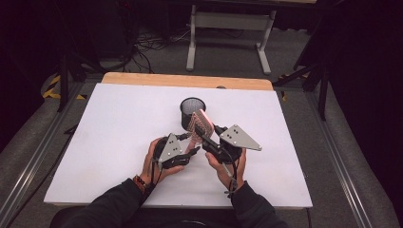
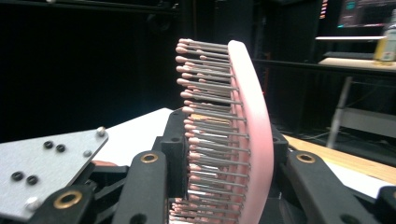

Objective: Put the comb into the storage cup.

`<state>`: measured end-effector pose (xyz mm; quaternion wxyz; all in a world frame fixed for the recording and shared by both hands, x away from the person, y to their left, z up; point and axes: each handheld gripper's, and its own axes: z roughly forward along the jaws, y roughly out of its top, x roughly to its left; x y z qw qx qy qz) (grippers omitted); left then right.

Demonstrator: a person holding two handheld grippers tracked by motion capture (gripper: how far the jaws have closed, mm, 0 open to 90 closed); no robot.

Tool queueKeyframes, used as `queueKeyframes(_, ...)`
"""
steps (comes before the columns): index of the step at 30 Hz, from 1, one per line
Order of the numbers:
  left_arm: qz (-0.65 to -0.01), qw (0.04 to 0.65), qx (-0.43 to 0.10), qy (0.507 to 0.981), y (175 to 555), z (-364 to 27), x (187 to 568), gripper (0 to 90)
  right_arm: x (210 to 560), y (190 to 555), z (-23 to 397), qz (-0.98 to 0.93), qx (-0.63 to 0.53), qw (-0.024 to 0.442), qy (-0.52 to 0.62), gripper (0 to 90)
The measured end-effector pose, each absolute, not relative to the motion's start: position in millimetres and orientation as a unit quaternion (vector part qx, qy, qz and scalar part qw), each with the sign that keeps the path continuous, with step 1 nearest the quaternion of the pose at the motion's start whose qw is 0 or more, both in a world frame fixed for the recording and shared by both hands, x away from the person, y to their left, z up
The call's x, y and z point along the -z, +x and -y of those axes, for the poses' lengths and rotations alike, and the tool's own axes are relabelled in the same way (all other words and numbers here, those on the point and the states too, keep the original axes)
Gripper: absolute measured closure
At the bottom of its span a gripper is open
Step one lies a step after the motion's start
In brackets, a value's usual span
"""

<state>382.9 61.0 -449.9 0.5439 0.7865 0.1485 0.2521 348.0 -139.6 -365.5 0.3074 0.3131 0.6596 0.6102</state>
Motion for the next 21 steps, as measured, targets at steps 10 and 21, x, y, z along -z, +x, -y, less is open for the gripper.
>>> queueKeyframes(10,-0.145,0.555,-0.232,0.785,382.7,-65.9,446.5,30.9,364.0,349.2,148.7,-0.659,-0.606,0.316,0.314,64.0)
queueKeyframes(21,-0.135,0.568,-0.207,0.785,386.0,-80.7,442.0,14.1,361.8,351.1,161.9,-0.658,-0.592,0.335,0.322,64.0)
